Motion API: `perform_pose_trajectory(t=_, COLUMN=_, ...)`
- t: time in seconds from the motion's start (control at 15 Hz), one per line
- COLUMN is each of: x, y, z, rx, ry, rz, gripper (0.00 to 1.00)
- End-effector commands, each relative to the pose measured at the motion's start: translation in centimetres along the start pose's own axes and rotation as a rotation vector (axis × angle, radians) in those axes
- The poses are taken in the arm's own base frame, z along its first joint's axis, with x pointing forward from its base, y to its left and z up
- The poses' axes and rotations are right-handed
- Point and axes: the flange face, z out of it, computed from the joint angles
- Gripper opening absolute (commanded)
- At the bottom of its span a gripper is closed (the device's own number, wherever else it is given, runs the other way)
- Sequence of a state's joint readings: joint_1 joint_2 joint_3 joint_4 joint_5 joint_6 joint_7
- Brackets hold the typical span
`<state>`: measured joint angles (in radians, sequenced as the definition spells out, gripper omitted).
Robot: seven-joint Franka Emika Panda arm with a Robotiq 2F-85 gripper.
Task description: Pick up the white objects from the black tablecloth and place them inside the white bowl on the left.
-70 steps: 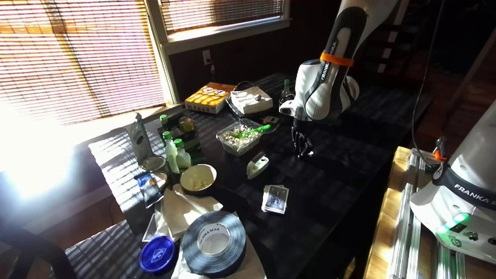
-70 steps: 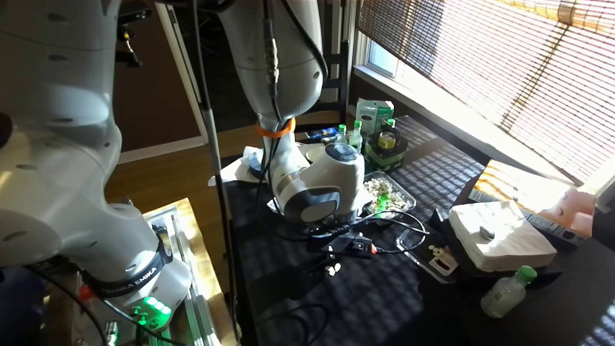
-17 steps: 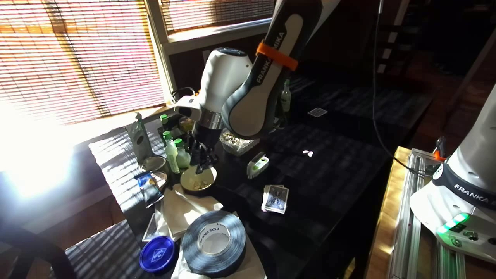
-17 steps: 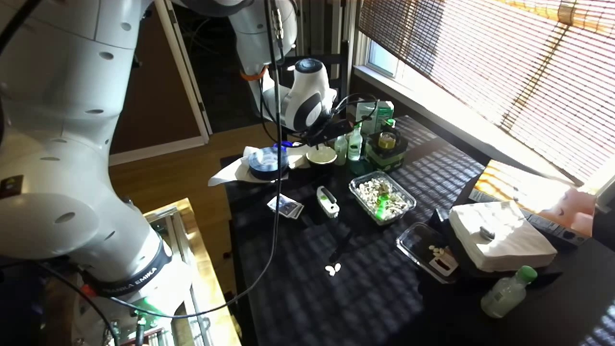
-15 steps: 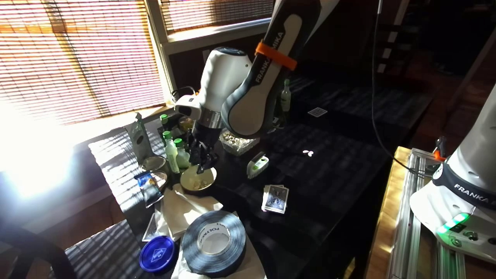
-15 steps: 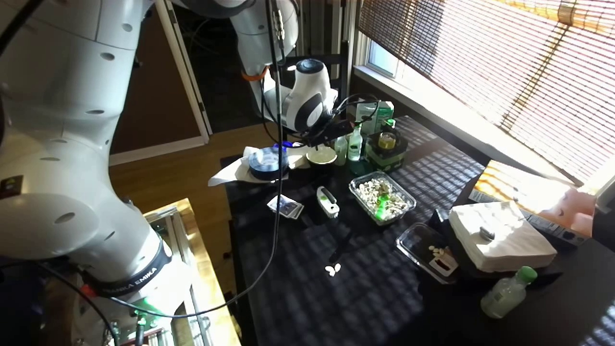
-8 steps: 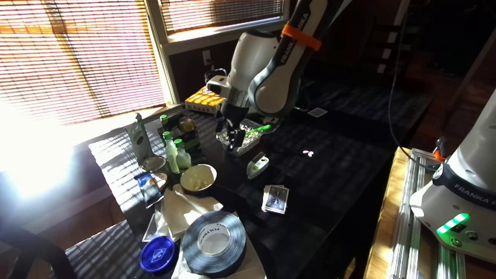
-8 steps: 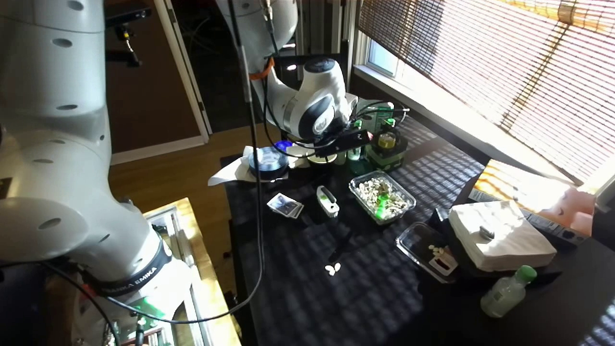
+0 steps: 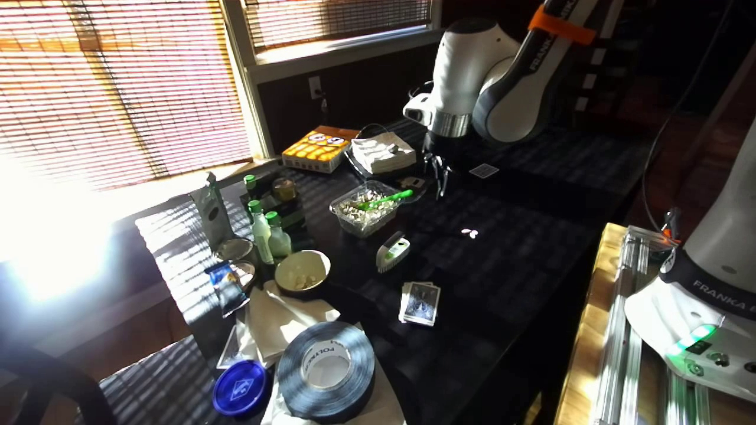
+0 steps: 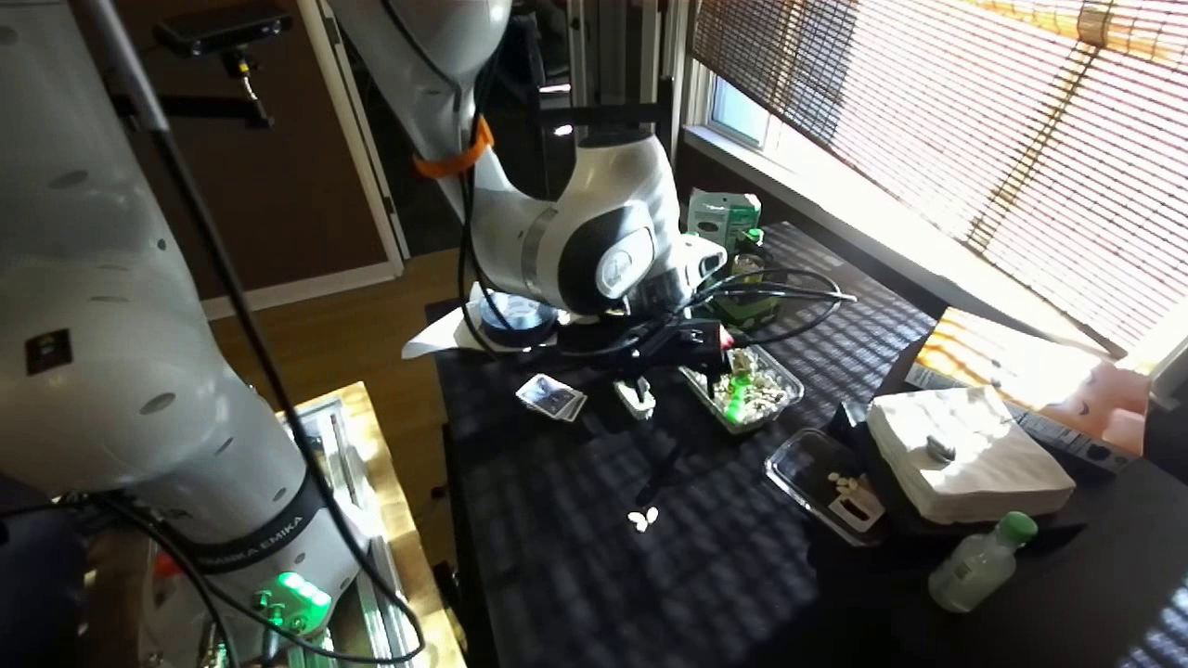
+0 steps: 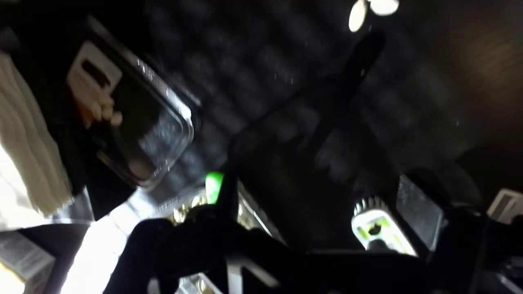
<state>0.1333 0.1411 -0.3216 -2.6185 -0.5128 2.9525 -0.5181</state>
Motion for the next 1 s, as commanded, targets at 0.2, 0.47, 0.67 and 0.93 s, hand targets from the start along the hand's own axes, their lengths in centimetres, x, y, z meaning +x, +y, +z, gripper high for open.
perform_pose_trajectory(t=0.2, x=-2.5, y=-4.1, z=2.0, rx=0.117, ry=-0.066, rz=0.077, gripper=1.0)
perform_pose_trajectory(t=0.47, x=-1.3, y=-4.5, z=1.9, rx=0.102, ry=-0.043, rz=0.09, gripper=1.0)
perform_pose_trajectory(t=0.67, x=-2.5, y=-3.3, z=3.8, rx=0.149, ry=-0.165, rz=0.215, gripper=1.0)
perform_pose_trajectory(t=0.93, x=-5.2, y=-2.5, z=6.9, rx=0.256, ry=-0.251, rz=0.297, gripper=1.0)
